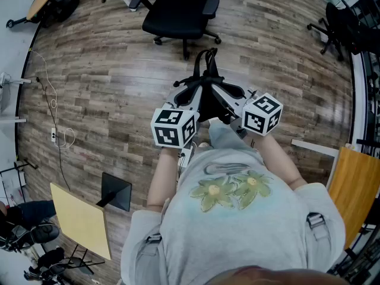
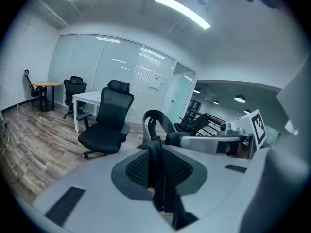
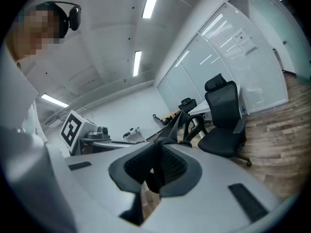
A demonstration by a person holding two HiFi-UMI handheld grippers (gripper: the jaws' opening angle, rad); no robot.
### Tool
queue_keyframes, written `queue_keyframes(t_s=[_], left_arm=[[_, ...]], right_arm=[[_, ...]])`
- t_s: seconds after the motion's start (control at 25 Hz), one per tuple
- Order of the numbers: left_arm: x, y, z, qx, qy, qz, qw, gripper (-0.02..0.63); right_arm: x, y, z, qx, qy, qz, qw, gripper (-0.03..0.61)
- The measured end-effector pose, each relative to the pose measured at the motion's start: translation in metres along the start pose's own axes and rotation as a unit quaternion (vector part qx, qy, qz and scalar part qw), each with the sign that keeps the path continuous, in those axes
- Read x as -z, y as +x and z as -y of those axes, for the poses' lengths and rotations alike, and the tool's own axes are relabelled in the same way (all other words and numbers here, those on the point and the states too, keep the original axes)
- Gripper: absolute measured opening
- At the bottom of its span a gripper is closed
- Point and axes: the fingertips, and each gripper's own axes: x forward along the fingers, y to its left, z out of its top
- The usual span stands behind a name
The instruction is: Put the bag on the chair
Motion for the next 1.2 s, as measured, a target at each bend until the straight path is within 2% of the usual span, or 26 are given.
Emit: queue_keyframes(t_s=[0.48, 0.84, 1.2], left_arm=[[-0.028, 0.055, -0.029, -0.011, -0.011, -0.010, 0.9998, 0.066], [-0.061, 0.102, -0.044, -0.032, -0.024, 0.010, 0.9991, 0.066], [-0.085, 0.135, -0.060, -0.037, -0.025, 0.004, 0.9990, 0.067]], right_arm=[[-0.025, 0.034, 0.056, -0.011, 0.009, -0.013, 1.000, 0.040], [-0.057, 0.052, 0.102, -0.039, -0.009, -0.019, 0.999, 0.040], [-0.084, 0.074, 0.136, -0.043, -0.013, -0.022, 0.999, 0.041]])
